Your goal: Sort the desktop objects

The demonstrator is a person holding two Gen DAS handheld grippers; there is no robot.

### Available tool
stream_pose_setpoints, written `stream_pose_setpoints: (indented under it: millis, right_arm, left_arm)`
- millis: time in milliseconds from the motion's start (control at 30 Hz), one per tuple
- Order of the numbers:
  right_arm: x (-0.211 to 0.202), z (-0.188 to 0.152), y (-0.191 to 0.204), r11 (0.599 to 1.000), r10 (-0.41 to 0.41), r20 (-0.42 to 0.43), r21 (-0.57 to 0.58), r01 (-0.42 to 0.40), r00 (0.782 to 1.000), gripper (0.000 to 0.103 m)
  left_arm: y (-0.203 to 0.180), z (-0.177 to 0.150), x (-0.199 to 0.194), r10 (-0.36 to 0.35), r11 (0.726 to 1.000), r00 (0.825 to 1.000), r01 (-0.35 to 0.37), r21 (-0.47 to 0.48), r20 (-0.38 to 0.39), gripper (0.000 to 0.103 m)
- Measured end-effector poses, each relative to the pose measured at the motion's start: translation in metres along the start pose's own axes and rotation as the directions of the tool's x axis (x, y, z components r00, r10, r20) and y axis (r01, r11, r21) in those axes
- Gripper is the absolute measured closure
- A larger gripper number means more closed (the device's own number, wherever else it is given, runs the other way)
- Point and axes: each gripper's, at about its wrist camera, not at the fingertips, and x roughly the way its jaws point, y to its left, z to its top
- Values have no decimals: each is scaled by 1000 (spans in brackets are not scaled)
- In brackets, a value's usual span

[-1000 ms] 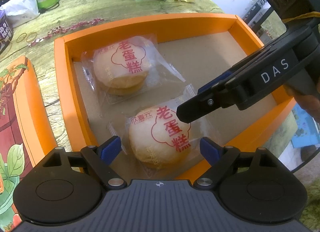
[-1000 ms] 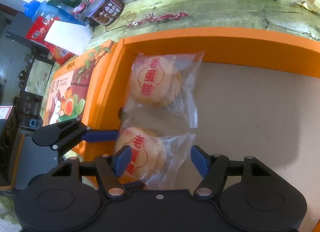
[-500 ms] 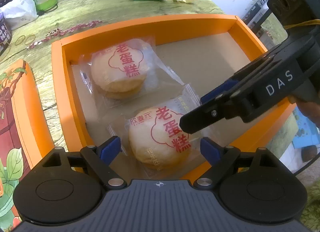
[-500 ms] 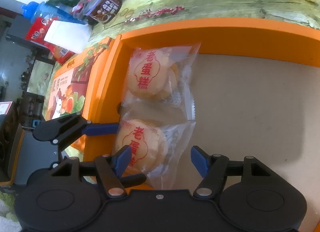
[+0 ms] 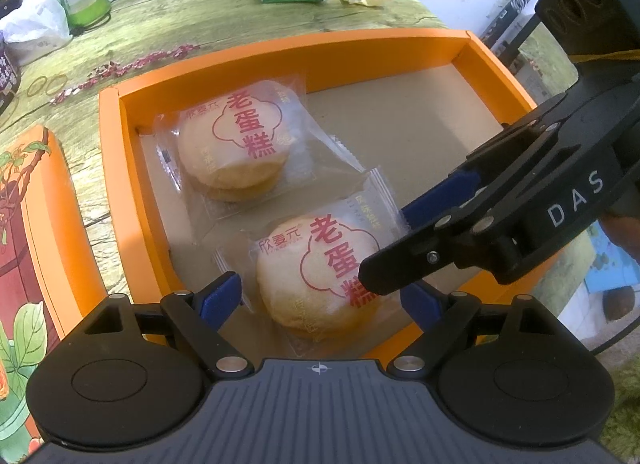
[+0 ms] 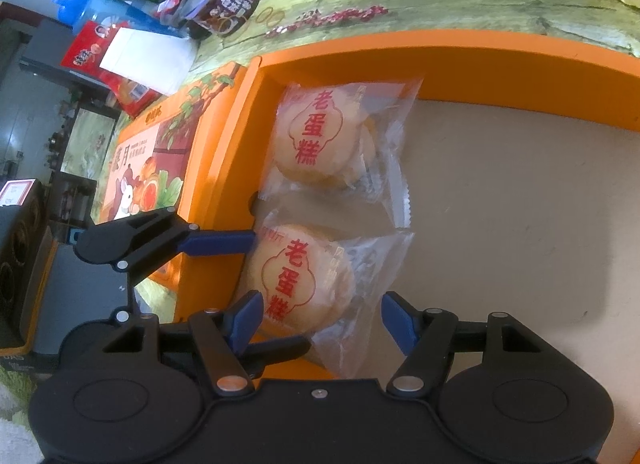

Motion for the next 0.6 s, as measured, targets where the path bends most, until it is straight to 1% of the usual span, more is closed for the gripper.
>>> stream_pose_setpoints:
  millis: [400,500,600]
  right_arm:
    - [2,-5,2,1000,-2,5,14,2,1000,38]
    - [-4,-4,-2,999,-7,18,35,7,1000,38]
    - [-14,0,-8,999,-14,43,52,12,999,38]
  left_arm:
    - [2,-5,-4,1,1000,1000,-1,-8,5,15]
    - [6,-6,-11,-9,1000,1000,9,-24,13,15]
    - [9,-5,-22,-9,1000,999,10,-28,37,15]
